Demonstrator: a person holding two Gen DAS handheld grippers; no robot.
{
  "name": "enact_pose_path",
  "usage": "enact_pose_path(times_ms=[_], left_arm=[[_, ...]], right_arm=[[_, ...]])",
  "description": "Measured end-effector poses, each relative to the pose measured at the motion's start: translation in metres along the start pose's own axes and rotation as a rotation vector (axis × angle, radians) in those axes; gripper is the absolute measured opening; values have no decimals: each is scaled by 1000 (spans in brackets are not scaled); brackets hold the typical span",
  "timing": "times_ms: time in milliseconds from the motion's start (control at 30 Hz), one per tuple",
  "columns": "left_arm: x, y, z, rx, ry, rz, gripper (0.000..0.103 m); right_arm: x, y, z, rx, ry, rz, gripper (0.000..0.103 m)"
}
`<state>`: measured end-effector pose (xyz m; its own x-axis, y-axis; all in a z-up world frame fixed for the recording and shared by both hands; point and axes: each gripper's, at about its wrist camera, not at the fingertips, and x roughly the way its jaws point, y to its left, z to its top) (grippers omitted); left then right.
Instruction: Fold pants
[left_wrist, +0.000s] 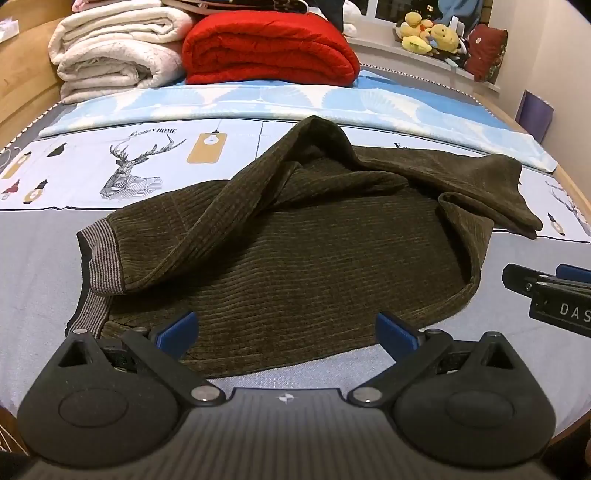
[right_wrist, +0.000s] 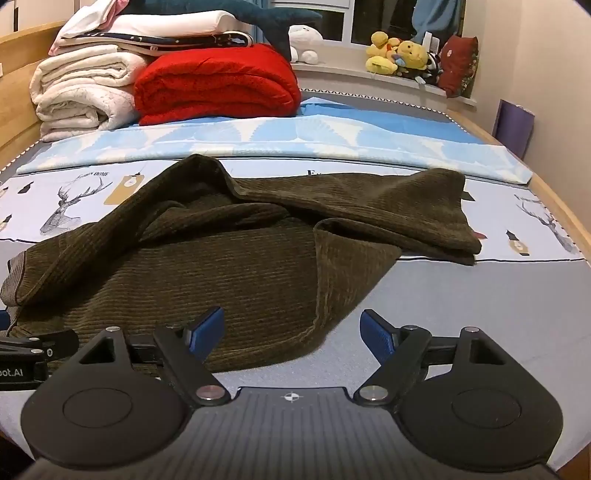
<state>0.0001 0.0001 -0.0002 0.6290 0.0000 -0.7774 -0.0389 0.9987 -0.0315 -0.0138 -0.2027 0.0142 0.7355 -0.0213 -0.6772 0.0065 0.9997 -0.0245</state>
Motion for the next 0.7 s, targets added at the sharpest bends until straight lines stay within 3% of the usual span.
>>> enact_pose_path(times_ms=[700], left_arm=[[5, -4, -4, 16, 11, 13, 102]], right_arm=[[5, -2, 0, 5, 22, 16, 82]])
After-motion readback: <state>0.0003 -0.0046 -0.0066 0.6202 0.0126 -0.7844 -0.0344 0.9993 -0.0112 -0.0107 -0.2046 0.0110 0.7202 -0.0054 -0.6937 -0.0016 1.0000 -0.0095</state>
